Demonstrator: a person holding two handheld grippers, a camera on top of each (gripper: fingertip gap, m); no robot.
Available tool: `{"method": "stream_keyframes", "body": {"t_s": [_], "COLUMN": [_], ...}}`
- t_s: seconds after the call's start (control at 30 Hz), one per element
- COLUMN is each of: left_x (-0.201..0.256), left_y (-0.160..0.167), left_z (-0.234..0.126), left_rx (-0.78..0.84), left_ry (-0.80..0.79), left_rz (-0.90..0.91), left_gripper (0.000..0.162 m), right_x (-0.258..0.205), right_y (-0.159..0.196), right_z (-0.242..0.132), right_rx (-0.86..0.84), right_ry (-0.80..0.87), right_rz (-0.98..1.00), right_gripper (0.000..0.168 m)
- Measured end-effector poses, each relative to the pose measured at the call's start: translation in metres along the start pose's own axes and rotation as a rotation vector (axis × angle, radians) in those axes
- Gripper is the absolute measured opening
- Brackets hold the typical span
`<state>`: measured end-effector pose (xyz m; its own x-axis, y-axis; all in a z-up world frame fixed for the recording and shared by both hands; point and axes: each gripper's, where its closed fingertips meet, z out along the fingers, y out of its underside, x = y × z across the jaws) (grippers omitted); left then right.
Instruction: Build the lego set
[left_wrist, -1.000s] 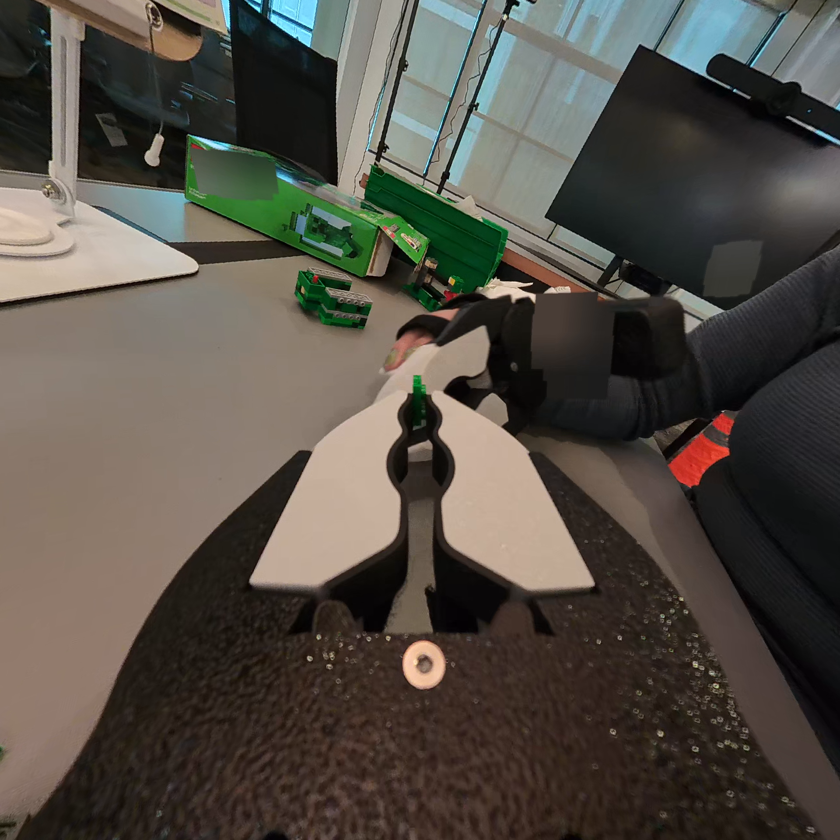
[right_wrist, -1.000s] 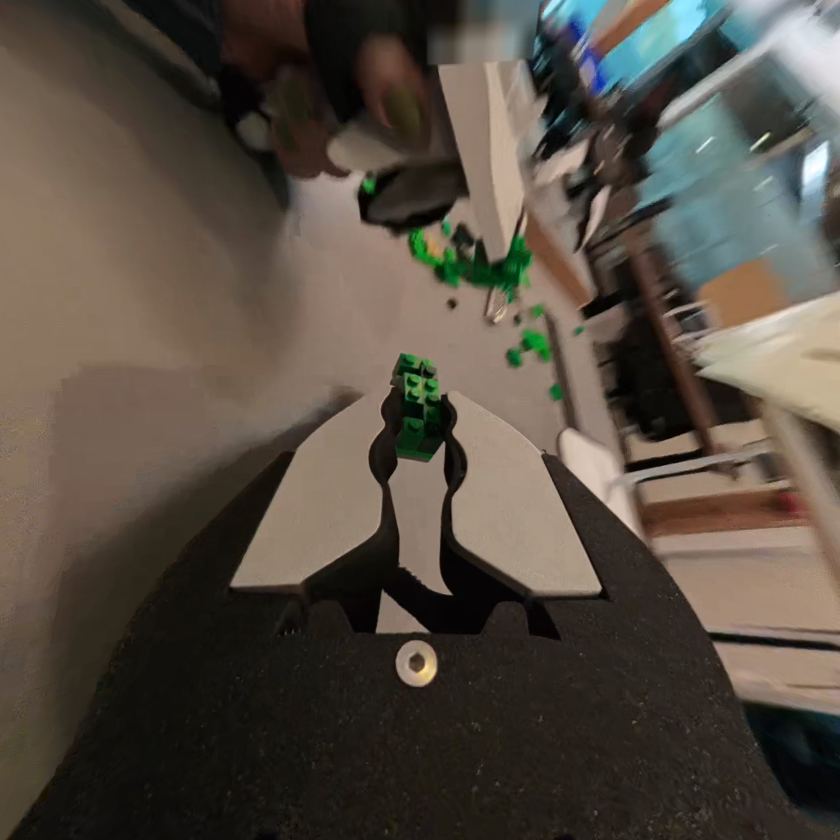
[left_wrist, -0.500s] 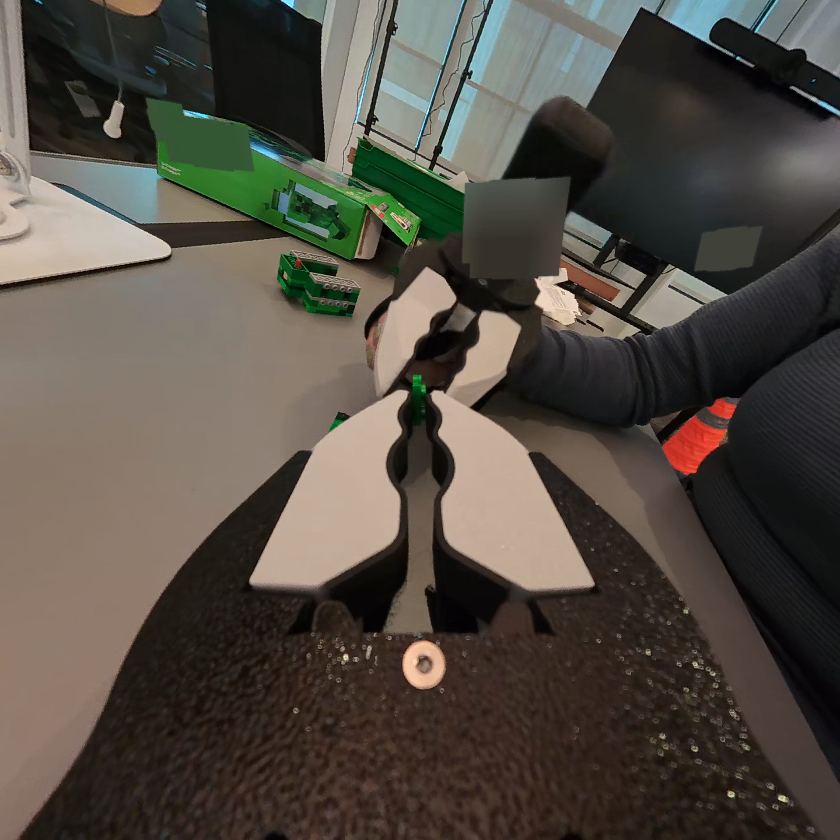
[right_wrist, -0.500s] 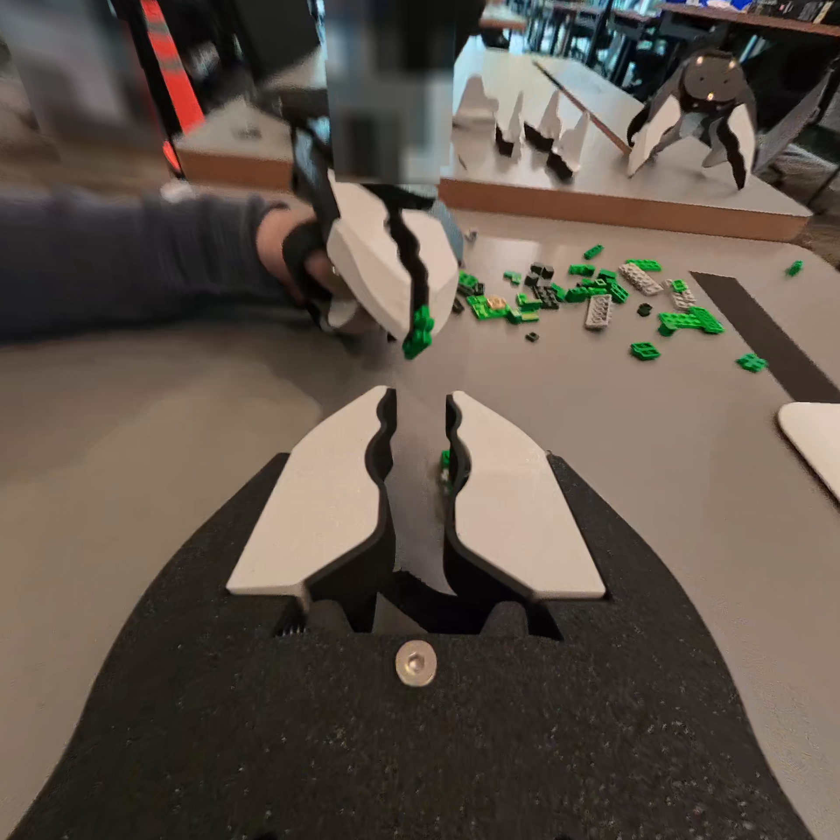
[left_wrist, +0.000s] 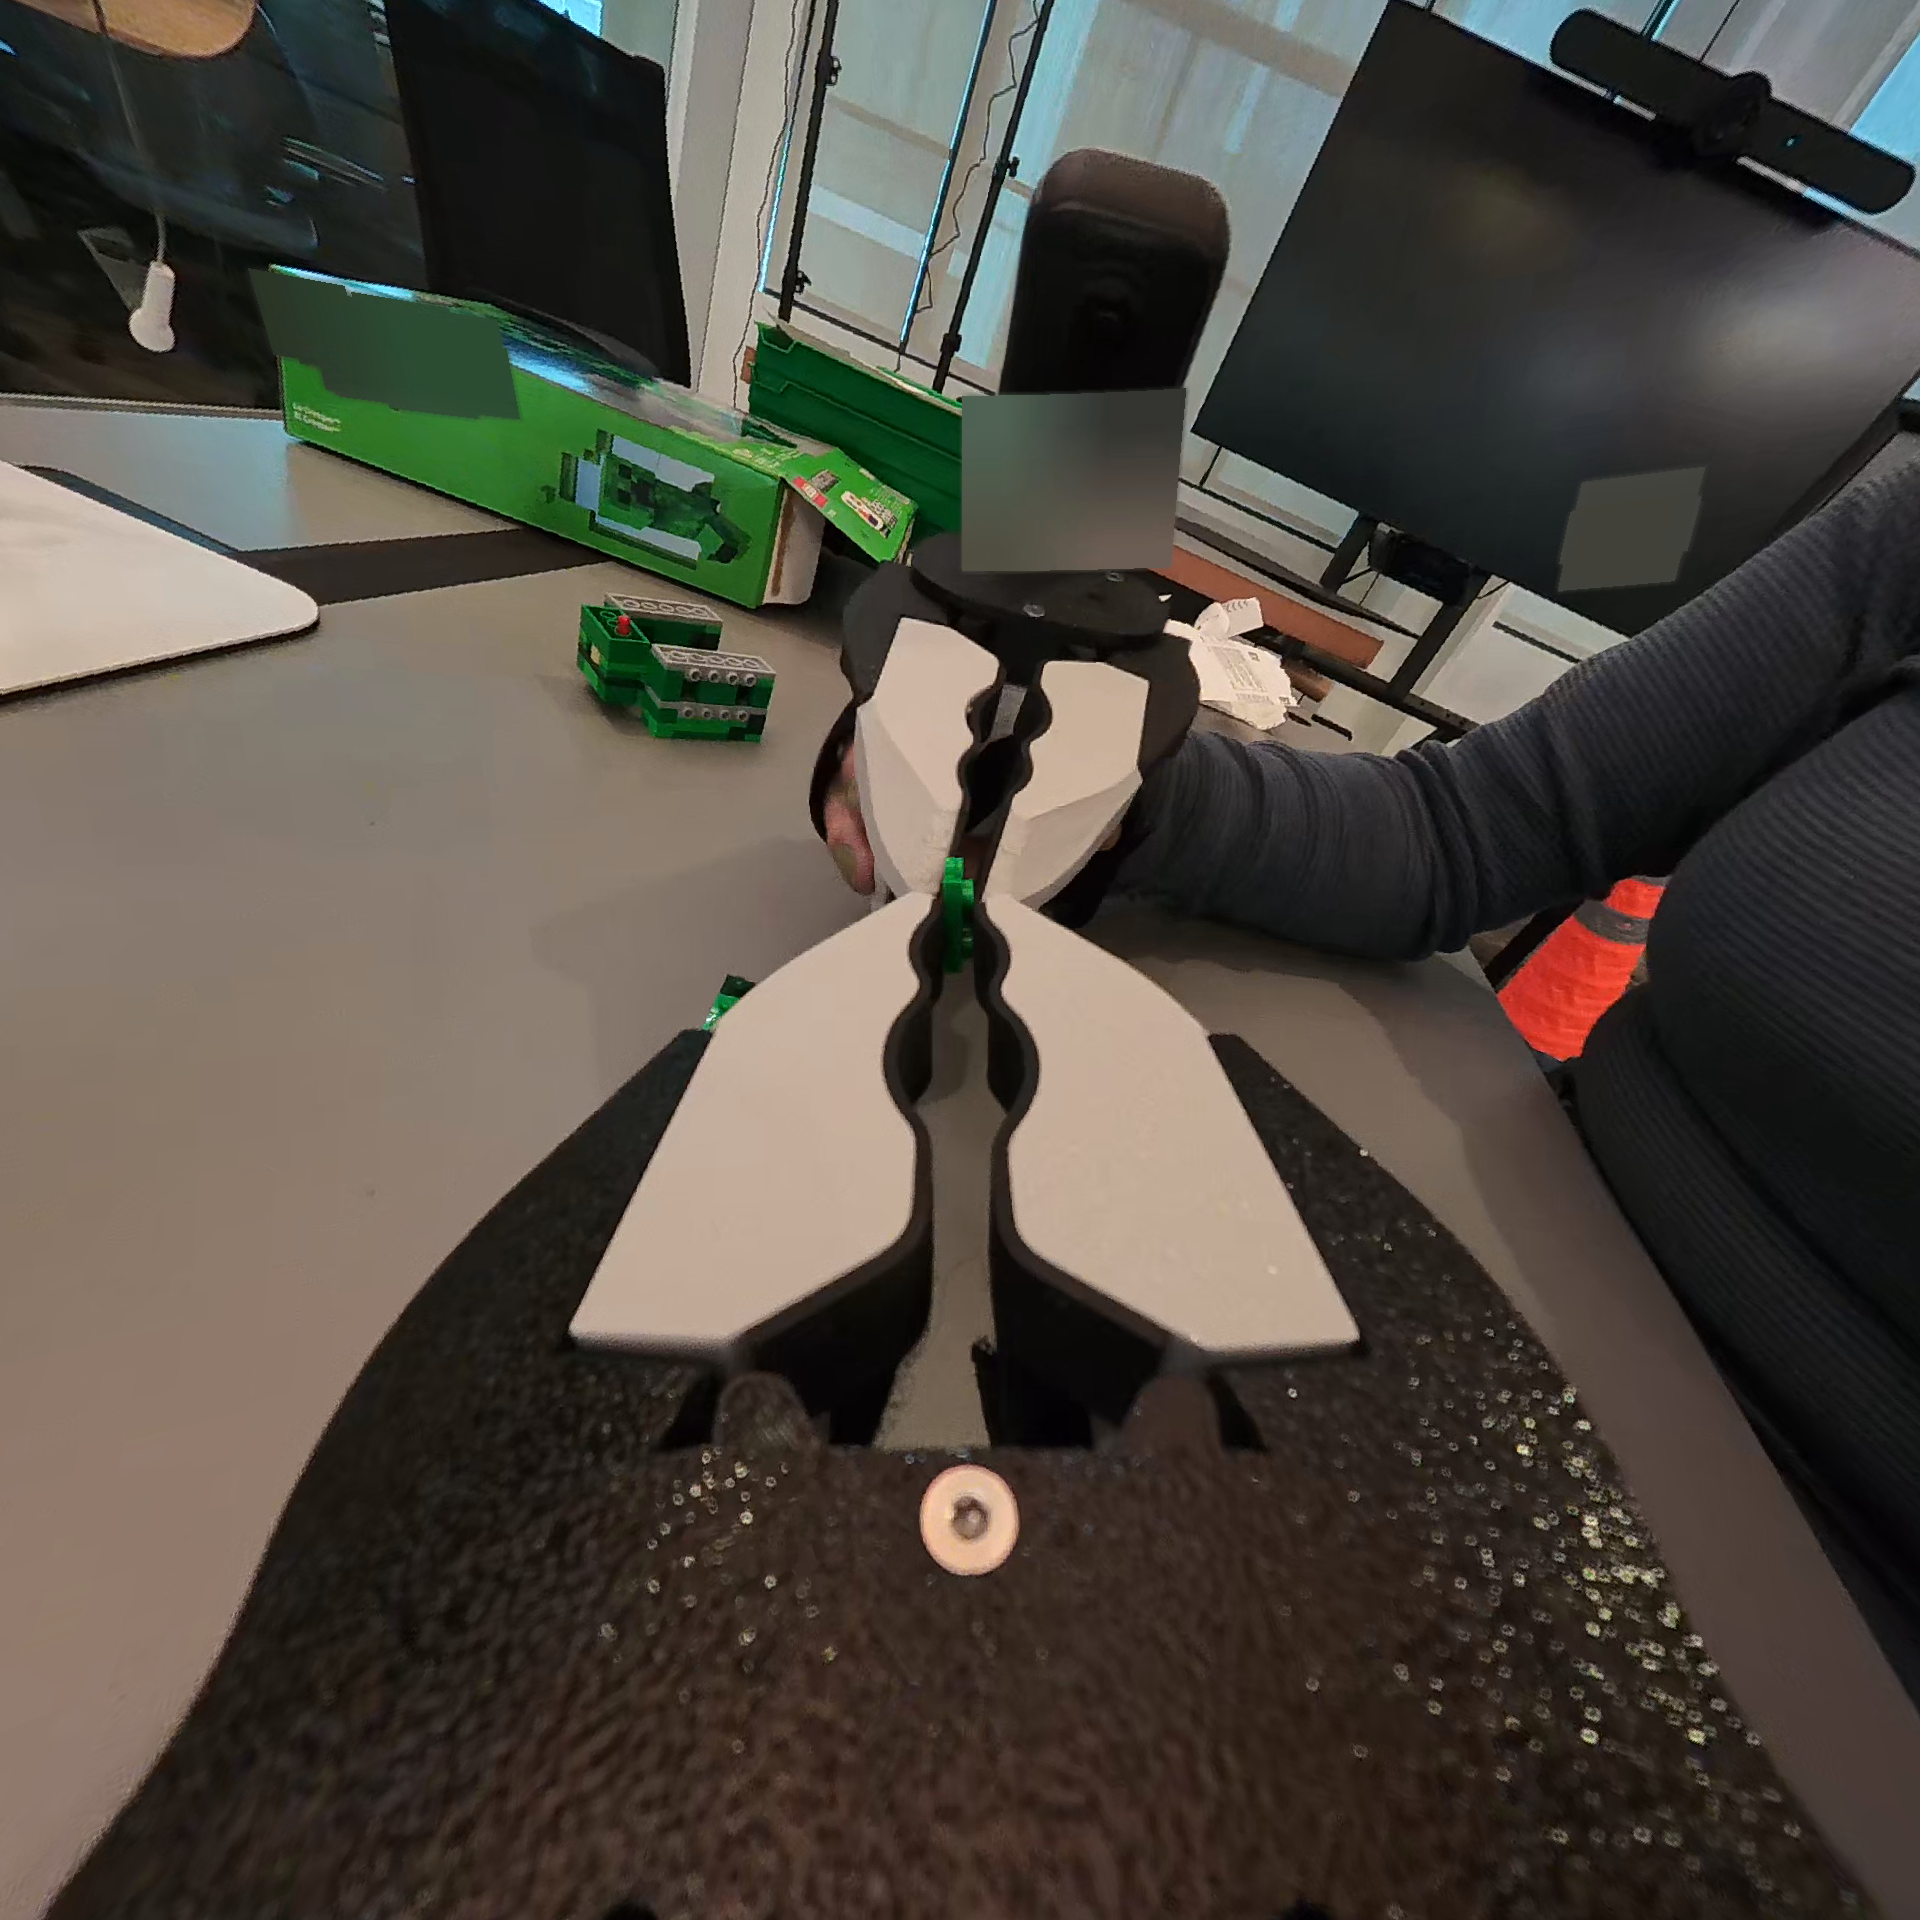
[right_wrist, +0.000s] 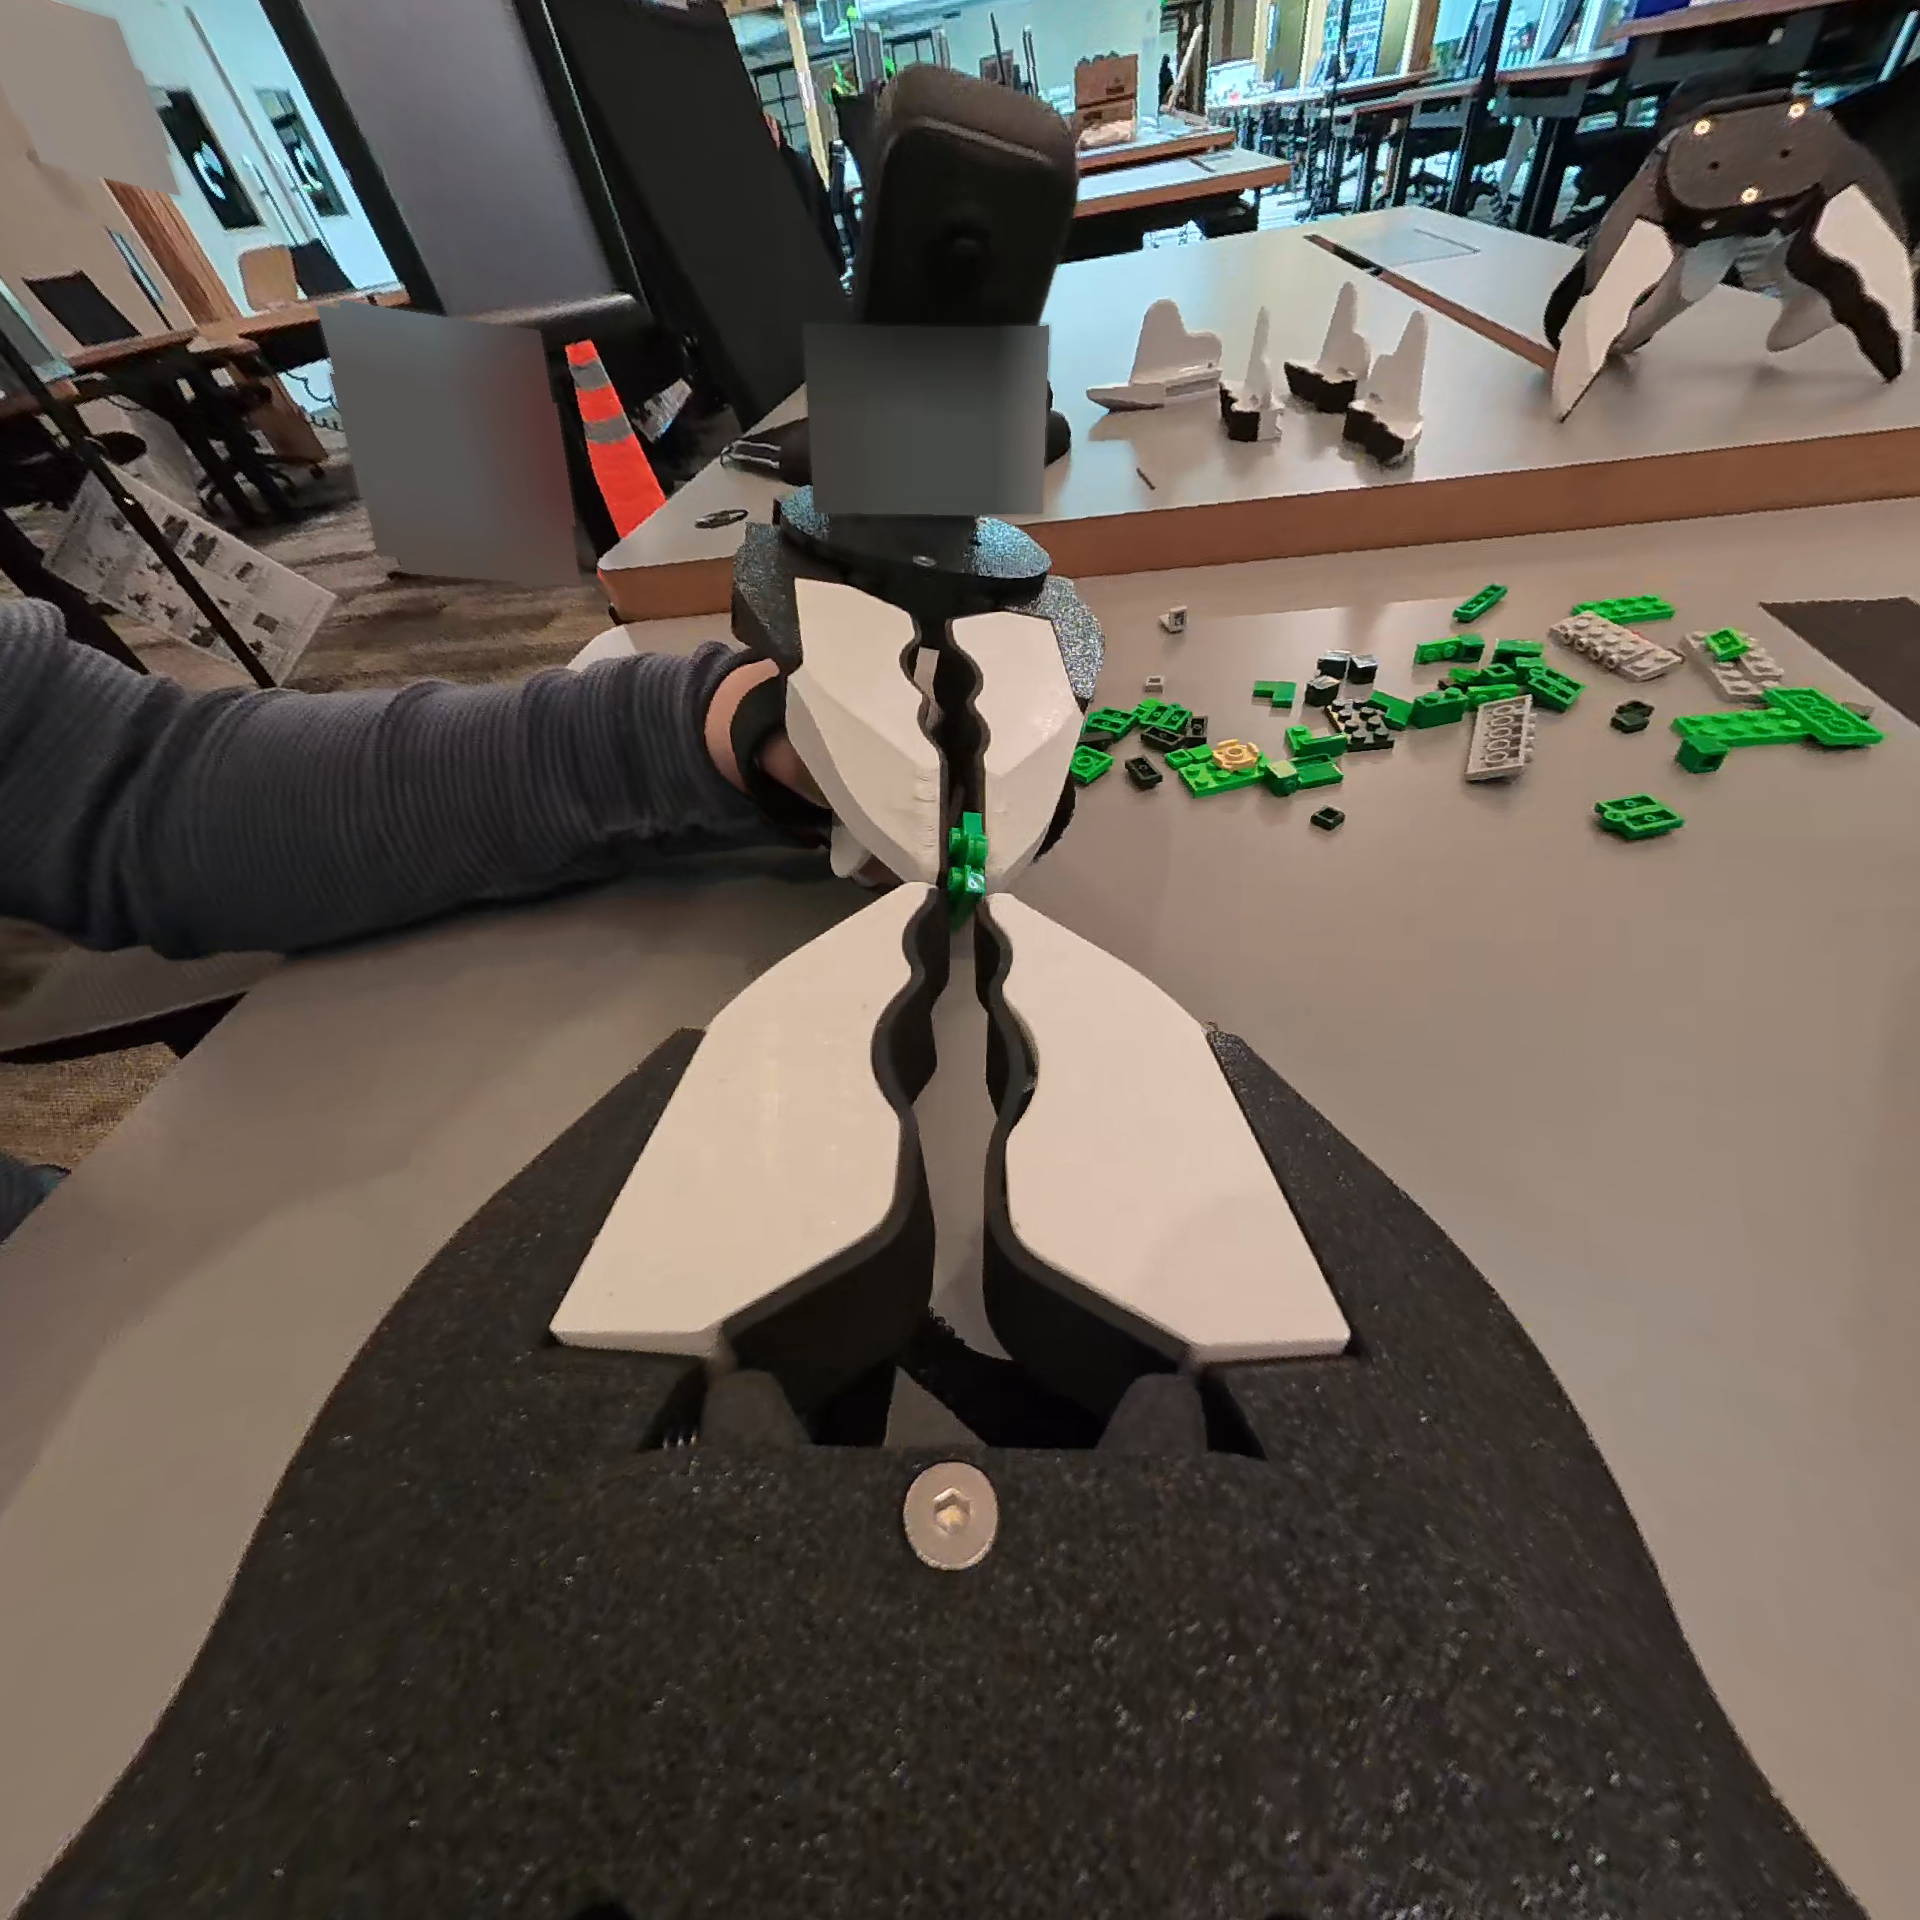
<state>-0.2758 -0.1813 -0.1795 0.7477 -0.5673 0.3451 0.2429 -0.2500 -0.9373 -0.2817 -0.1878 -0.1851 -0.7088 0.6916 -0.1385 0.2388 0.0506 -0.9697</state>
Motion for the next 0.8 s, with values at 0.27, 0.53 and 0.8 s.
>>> {"method": "stream_keyframes", "body": {"t_s": [0.27,0.53,0.8], "left_x": [-0.016,-0.011,-0.006], "left_y": [0.007,0.03,0.043], "left_z": [-0.001,0.013,0.018], "left_rx": [-0.248,-0.468,-0.565], "left_ry": [-0.394,-0.402,-0.358], "left_rz": [0.675,0.934,0.993], "left_gripper": [0.047,0.038,0.023], "right_x": [0.009,-0.003,-0.01], "right_y": [0.012,0.033,0.04], "right_z": [-0.009,-0.015,-0.014], "right_rx": [-0.07,-0.219,-0.265], "right_ry": [-0.05,-0.168,-0.218], "right_rz": [0.168,0.257,0.276], "right_gripper": [0.003,0.003,0.003]}}
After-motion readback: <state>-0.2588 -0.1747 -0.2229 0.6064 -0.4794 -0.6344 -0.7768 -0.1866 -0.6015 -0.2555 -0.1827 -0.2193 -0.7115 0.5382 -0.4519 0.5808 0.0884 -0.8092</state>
